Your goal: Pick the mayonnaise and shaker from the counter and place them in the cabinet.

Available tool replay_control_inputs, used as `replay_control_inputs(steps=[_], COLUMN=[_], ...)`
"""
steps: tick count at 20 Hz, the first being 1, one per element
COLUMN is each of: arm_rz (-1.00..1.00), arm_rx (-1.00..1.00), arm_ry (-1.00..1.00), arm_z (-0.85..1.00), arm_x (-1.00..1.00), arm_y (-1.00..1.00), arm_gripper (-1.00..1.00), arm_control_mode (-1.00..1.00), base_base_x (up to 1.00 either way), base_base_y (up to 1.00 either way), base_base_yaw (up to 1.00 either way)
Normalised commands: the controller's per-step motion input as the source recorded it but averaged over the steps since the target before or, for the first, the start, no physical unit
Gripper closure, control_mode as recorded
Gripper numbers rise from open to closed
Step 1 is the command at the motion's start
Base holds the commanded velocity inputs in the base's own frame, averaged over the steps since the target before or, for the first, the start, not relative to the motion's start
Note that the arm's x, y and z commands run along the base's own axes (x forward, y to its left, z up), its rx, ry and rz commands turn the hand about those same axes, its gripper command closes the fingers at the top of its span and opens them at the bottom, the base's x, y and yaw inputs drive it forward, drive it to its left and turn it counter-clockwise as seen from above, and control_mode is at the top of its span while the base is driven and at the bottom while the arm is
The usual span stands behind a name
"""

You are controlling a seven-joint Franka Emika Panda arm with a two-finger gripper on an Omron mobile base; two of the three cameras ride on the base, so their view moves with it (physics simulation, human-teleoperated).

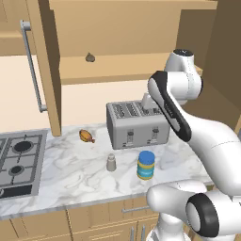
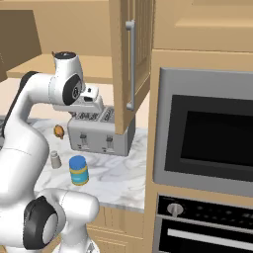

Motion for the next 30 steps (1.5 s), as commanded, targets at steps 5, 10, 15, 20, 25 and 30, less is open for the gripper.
replay_control_inputs(steps=[5, 10, 15, 20, 25, 30], arm_rz=[0.00, 0.00, 0.04, 0.07, 0.10, 0.12], arm_rx=[0.00, -0.01, -0.03, -0.02, 0.00, 0.00], arm_ry=[-0.05, -0.18, -0.19, -0.15, -0.08, -0.03], arm_z=[-0.03, -0.14, -0.33, -0.35, -0.39, -0.42], arm_x=[-0.29, -0.62, -0.47, -0.35, -0.22, -0.09], arm_y=[0.00, 0.00, 0.00, 0.00, 0.00, 0.00], arm_gripper=[-1.00, -1.00, -1.00, -1.00, -1.00, -1.00], arm_control_mode=[-1.00, -1.00, -1.00, -1.00, -1.00, -1.00], base_base_x=[0.00, 0.00, 0.00, 0.00, 0.00, 0.00], base_base_y=[0.00, 0.00, 0.00, 0.00, 0.00, 0.00], base_base_yaw=[0.00, 0.00, 0.00, 0.00, 0.00, 0.00])
